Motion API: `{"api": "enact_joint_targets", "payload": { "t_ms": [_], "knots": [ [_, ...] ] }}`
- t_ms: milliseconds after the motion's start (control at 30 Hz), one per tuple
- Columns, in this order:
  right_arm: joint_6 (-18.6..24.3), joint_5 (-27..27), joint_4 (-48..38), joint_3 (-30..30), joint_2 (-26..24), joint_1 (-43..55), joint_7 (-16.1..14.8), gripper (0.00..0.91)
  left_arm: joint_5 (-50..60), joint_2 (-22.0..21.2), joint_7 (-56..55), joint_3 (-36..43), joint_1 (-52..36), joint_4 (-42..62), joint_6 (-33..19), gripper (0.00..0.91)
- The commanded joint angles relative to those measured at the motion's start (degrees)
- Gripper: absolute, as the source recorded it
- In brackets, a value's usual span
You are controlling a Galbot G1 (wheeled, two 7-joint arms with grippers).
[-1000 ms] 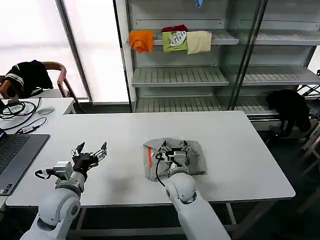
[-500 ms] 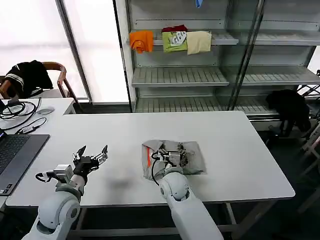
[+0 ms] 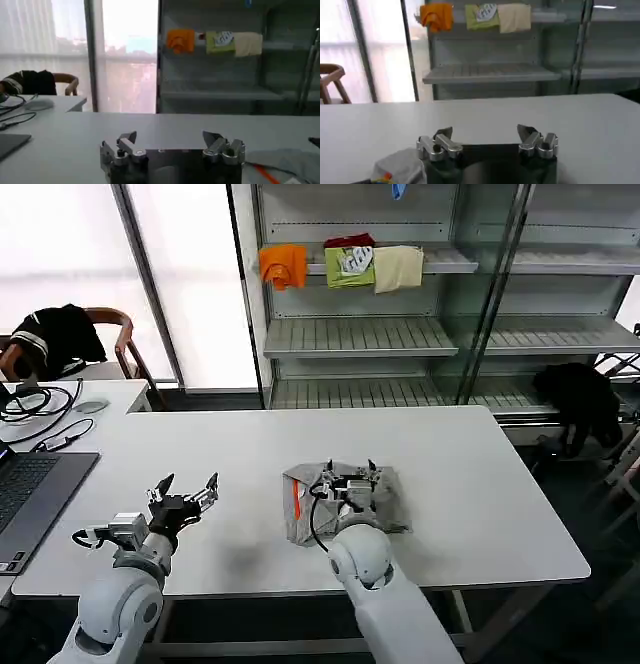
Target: Fold and organize the clothes.
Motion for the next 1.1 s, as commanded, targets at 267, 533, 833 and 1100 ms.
{"api": "enact_joint_targets", "payload": {
  "t_ms": [267, 533, 833, 1100],
  "knots": [
    [-4.16, 5.48, 24.18, 11.72, -18.32, -12.43, -0.19, 0.907, -0.57, -6.46, -1.87, 0.43, 3.53, -8.74, 0.03, 0.907],
    [-2.1, 5.49, 25.18, 20.11, -20.46, -21.24, -3.08, 0.907, 4.98, -10.82, -0.99, 3.52, 7.56, -10.22, -2.49, 0.907],
    [0.9, 6.46, 25.79, 22.23, -21.3, -24.97, -3.34, 0.907, 11.56, -12.16, 0.14, 6.49, 8.78, -9.08, -5.24, 0.907],
    [1.27, 5.89, 26.47, 22.12, -20.94, -25.71, -3.8, 0.907, 15.6, -12.54, 2.54, 7.18, 9.37, -9.53, -4.64, 0.907]
  ]
}}
